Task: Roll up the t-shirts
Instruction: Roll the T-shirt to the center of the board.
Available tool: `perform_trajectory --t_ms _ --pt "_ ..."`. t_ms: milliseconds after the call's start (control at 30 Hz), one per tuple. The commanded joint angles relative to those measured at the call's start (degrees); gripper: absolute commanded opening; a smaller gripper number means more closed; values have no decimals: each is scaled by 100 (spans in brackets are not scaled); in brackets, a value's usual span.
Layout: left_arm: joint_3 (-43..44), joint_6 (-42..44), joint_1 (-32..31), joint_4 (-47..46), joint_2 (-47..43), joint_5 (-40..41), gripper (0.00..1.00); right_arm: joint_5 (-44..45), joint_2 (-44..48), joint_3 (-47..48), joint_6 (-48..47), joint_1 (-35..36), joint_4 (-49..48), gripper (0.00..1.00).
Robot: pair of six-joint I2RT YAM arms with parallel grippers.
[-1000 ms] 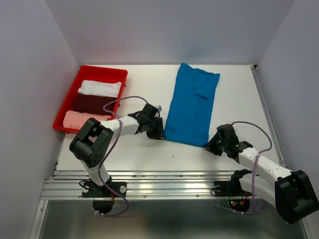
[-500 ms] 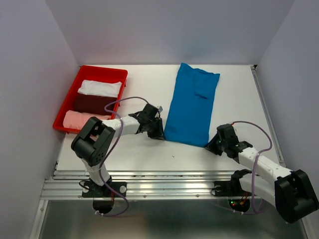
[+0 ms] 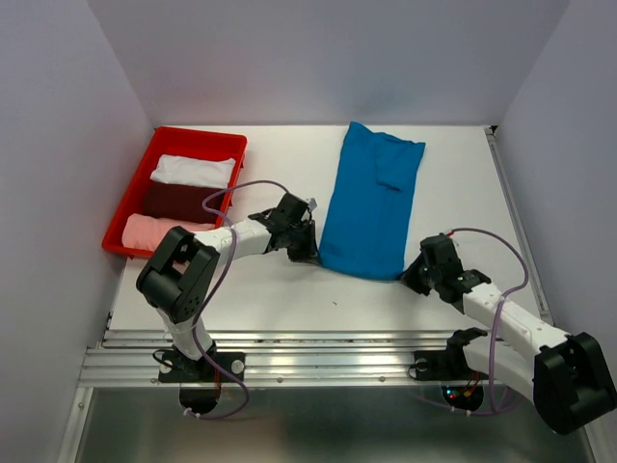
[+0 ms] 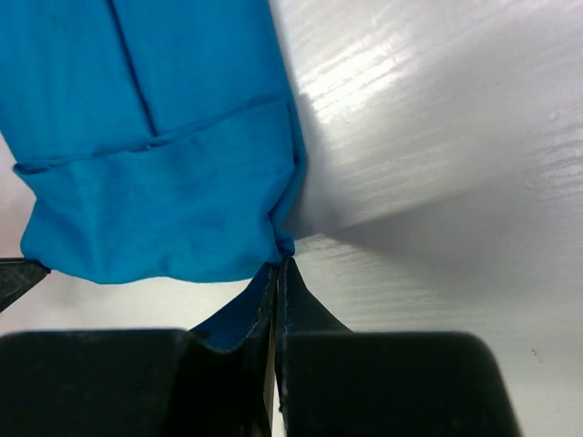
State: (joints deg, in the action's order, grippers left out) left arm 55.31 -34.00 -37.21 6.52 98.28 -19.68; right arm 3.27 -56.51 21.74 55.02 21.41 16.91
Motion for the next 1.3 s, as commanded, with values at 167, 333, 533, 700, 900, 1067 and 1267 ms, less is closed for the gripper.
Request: perform_trajectory --t_ms 167,333,533,700,900,1067,1267 --pt "700 25 56 437 -310 26 0 482 70 691 -334 -23 225 1" --pt "929 16 118 569 -274 87 0 561 -9 788 -378 -23 234 1" --pt "1289 25 162 657 -64 70 0 745 -228 1008 -457 -23 234 1" --pt "1614 77 179 754 51 26 0 921 -281 1157 -563 -23 252 1" --pt "1983 174 206 859 384 -53 0 1018 -606 1394 -598 -23 252 1" --pt "2387 253 258 921 692 -97 0 1202 -808 1561 -686 -23 252 1" --pt "2730 306 311 973 1026 -62 0 1246 -1125 1728 -756 -75 208 1"
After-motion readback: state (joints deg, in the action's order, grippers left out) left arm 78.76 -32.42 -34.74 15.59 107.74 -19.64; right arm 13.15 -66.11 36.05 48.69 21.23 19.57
